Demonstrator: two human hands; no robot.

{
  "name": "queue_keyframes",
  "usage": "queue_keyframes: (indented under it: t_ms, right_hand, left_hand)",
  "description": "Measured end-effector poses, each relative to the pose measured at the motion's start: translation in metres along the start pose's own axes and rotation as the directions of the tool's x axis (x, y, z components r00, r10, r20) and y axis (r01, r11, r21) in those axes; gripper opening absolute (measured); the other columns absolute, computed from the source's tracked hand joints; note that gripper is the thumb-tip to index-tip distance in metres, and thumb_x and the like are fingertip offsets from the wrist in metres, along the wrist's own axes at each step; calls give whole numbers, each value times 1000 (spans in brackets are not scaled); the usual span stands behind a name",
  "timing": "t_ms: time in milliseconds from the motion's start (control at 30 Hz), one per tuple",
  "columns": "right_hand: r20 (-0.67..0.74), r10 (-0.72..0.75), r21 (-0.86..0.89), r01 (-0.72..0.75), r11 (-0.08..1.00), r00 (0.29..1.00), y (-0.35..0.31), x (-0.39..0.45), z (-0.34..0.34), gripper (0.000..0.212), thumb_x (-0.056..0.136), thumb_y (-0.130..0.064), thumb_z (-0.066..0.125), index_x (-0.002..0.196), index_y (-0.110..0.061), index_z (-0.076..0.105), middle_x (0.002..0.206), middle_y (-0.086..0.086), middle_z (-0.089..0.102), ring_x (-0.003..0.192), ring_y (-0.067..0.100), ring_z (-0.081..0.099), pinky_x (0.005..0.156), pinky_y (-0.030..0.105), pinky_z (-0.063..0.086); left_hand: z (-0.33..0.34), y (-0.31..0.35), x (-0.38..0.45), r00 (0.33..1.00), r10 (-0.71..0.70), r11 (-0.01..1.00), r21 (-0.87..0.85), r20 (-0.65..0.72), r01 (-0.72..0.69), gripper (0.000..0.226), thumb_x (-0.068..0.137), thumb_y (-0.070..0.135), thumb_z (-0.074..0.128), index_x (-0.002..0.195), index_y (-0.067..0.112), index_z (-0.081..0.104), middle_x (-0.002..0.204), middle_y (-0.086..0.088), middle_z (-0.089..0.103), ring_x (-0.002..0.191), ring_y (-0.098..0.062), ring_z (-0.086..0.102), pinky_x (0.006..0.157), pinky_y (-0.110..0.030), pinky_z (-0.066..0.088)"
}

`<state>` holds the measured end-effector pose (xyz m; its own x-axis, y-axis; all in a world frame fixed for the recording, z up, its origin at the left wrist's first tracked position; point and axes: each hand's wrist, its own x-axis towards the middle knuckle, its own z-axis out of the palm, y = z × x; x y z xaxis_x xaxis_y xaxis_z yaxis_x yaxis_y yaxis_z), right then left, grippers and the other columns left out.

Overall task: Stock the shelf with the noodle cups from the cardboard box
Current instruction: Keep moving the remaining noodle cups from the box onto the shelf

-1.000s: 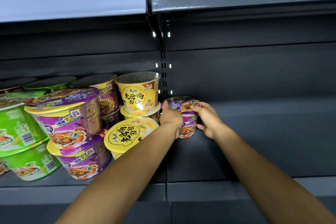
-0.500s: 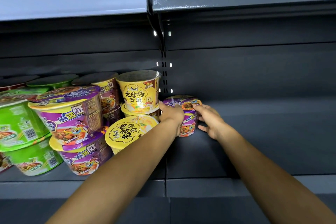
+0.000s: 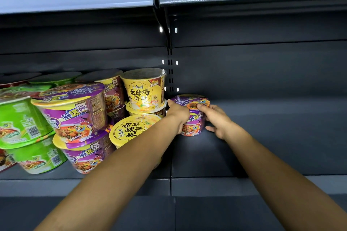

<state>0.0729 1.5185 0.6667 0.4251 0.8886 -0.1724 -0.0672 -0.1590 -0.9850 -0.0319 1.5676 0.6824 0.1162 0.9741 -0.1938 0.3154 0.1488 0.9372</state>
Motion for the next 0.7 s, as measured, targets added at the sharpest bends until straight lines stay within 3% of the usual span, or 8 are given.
queue_keyframes:
  t_ms: [100, 167, 200, 300, 367, 433, 567, 700]
  right_hand:
    - [10, 14, -9, -14, 1000, 1000, -4, -5, -1, 28, 90, -40, 59, 110, -21, 52, 109, -1, 64, 81, 6, 54, 81, 33, 36]
    - [-36, 27, -6, -27, 1000, 999, -3, -8, 1, 39, 92, -43, 56, 120, -18, 50, 111, 1, 63, 80, 9, 53, 78, 30, 37]
    - [-87, 6, -2, -6, 1000, 996, -2, -10, 2, 36, 93, -43, 55, 116, -16, 51, 106, 2, 63, 77, 10, 52, 73, 27, 39]
    - [-311, -128, -16, 129, 992, 942, -1, -18, 6, 23, 93, -36, 54, 81, -16, 52, 82, 3, 62, 73, 19, 58, 54, 26, 39]
    - [-397, -232, -7, 250, 968, 888, -6, -28, 12, 16, 92, -29, 54, 81, -17, 55, 84, 2, 64, 83, 22, 63, 69, 33, 52]
    - [-369, -314, 44, 354, 934, 875, -19, -47, 26, 14, 90, -19, 53, 78, -21, 58, 79, -2, 64, 78, 18, 62, 77, 38, 52]
    - [-209, -485, 39, 503, 864, 849, -39, -101, 74, 22, 87, -13, 51, 72, -23, 62, 69, 0, 63, 66, 17, 59, 64, 37, 51]
    - [9, -548, 96, 544, 833, 837, -37, -155, 142, 29, 91, -3, 45, 71, -20, 58, 66, -3, 59, 52, 5, 50, 49, 21, 42]
  left_hand:
    - [0, -1, -5, 1000, -8, 999, -33, -7, 8, 70, 99, 24, 40, 152, 24, -5, 126, -14, 55, 104, -26, 60, 84, -34, 53]
    - [-2, 2, -10, 1000, -18, 995, -100, 7, 19, 63, 98, 22, 39, 152, 20, 8, 117, -13, 60, 91, -24, 63, 68, -31, 52]
    - [-4, 4, -14, 1000, -17, 991, -136, 24, 20, 56, 96, 21, 41, 149, 16, 21, 110, -12, 63, 84, -22, 64, 61, -29, 52]
    - [-16, 13, -36, 990, 30, 982, -187, 136, -4, 33, 94, 15, 42, 123, 5, 53, 93, -13, 68, 70, -23, 66, 63, -30, 55]
    - [-31, 22, -58, 974, 82, 987, -150, 210, -51, 16, 96, 10, 43, 93, 4, 58, 80, -13, 64, 64, -22, 61, 66, -31, 52]
    - [-51, 32, -82, 957, 153, 987, -82, 245, -137, 20, 96, 10, 46, 78, 9, 53, 72, -9, 59, 62, -19, 56, 66, -28, 48]
    - [-112, 34, -122, 894, 244, 966, -16, 376, -257, 20, 98, 17, 47, 80, 18, 56, 75, 1, 61, 78, -15, 58, 77, -29, 47]
    - [-198, 5, -152, 893, 251, 964, -8, 373, -267, 22, 99, 21, 46, 79, 20, 56, 76, 1, 67, 78, -15, 65, 83, -29, 50]
